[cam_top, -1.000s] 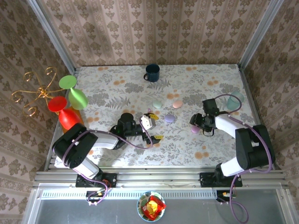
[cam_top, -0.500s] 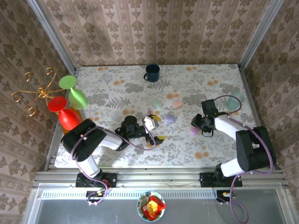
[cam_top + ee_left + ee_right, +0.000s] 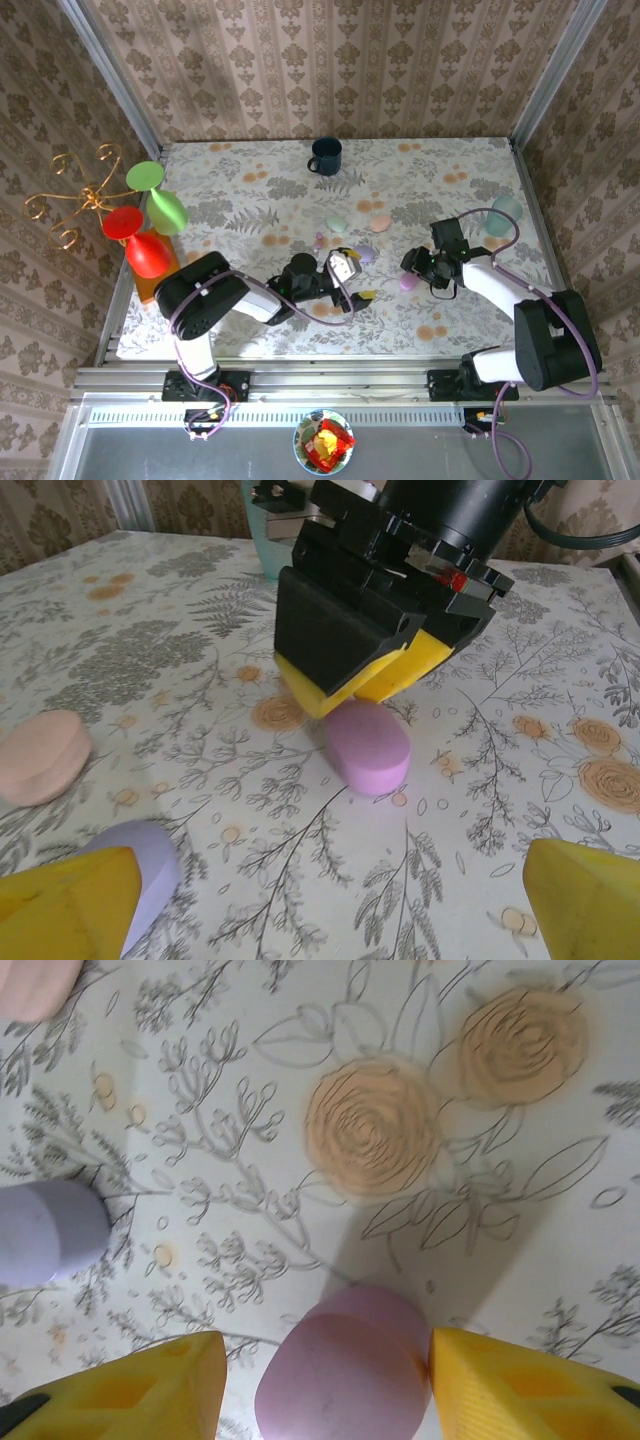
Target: Insert the wireless bluetooth earbuds into the charging case
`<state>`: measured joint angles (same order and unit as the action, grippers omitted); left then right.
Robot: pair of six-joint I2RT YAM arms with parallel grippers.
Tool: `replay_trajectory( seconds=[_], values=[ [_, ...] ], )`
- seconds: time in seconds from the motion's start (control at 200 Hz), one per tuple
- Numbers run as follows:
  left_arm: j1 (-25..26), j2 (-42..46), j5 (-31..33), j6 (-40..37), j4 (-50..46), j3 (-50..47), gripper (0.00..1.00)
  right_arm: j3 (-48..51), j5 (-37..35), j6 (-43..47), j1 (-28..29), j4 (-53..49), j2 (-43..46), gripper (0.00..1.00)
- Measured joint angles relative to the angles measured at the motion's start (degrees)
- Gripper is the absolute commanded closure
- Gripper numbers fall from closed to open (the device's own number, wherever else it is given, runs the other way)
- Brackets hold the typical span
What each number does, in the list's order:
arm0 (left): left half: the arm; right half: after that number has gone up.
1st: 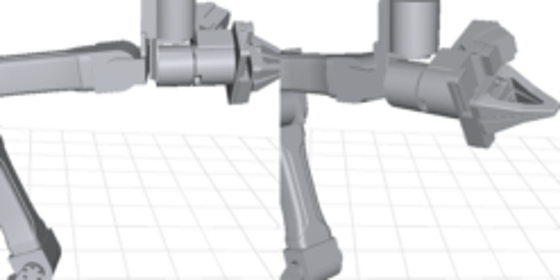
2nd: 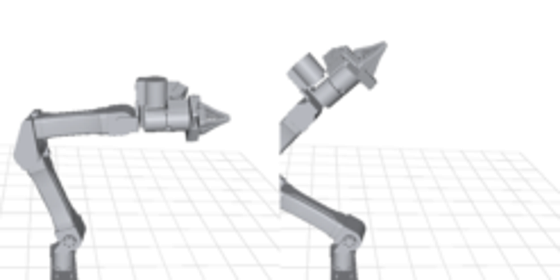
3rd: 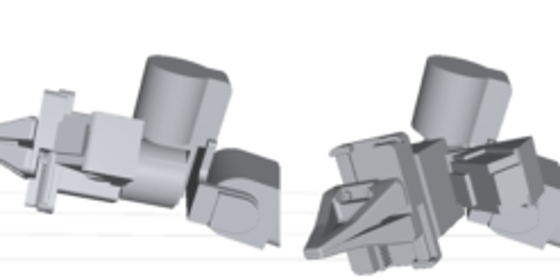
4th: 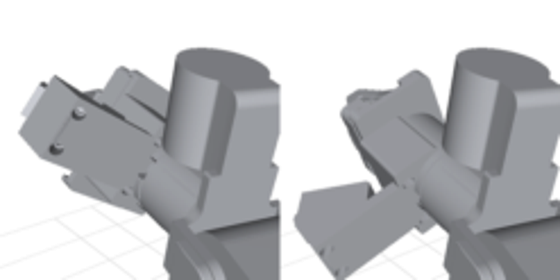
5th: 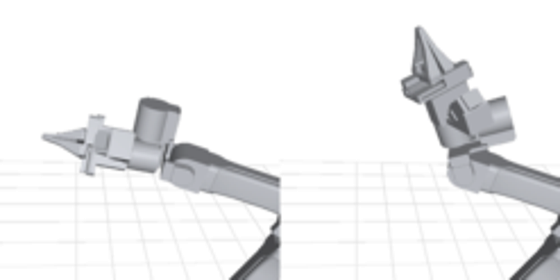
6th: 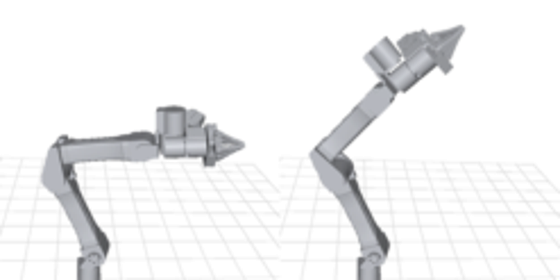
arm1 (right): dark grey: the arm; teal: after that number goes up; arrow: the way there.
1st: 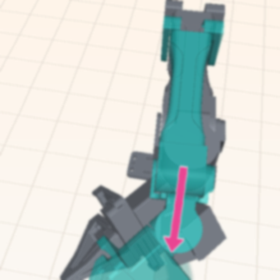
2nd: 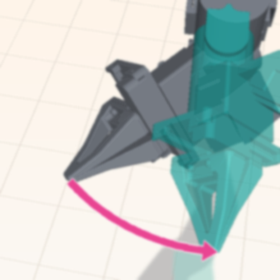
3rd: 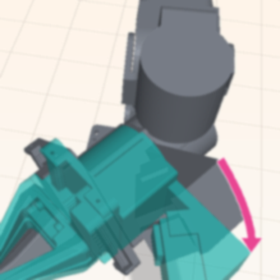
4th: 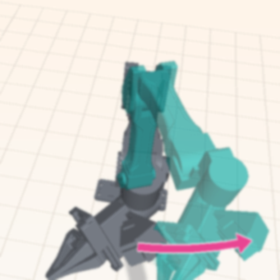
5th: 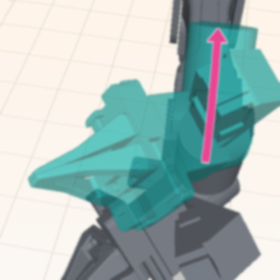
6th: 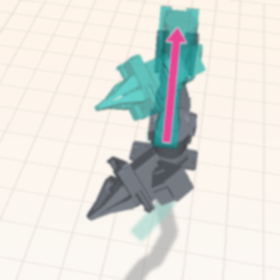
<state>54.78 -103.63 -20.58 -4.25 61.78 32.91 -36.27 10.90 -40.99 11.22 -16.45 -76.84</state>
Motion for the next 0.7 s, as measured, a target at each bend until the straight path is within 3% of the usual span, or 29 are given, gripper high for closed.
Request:
replay_trajectory(
  seconds=[0.27, 0.52, 0.7],
  values=[
    [5.16, -5.90, 3.96, -0.46, -8.83, 8.48, 0.04, 2.60, 1.09, -1.62, 0.85, -0.33, 7.50, 0.39],
    [7.91, -11.67, 8.46, -0.42, -16.48, 17.14, 0.09, 6.40, -0.61, -1.64, -8.94, -1.14, 22.23, 0.38],
    [8.15, -15.26, 9.53, -0.02, -18.08, 20.46, 0.16, 10.10, -0.52, -1.62, -12.50, -2.16, 26.43, 0.38]
  ],
)
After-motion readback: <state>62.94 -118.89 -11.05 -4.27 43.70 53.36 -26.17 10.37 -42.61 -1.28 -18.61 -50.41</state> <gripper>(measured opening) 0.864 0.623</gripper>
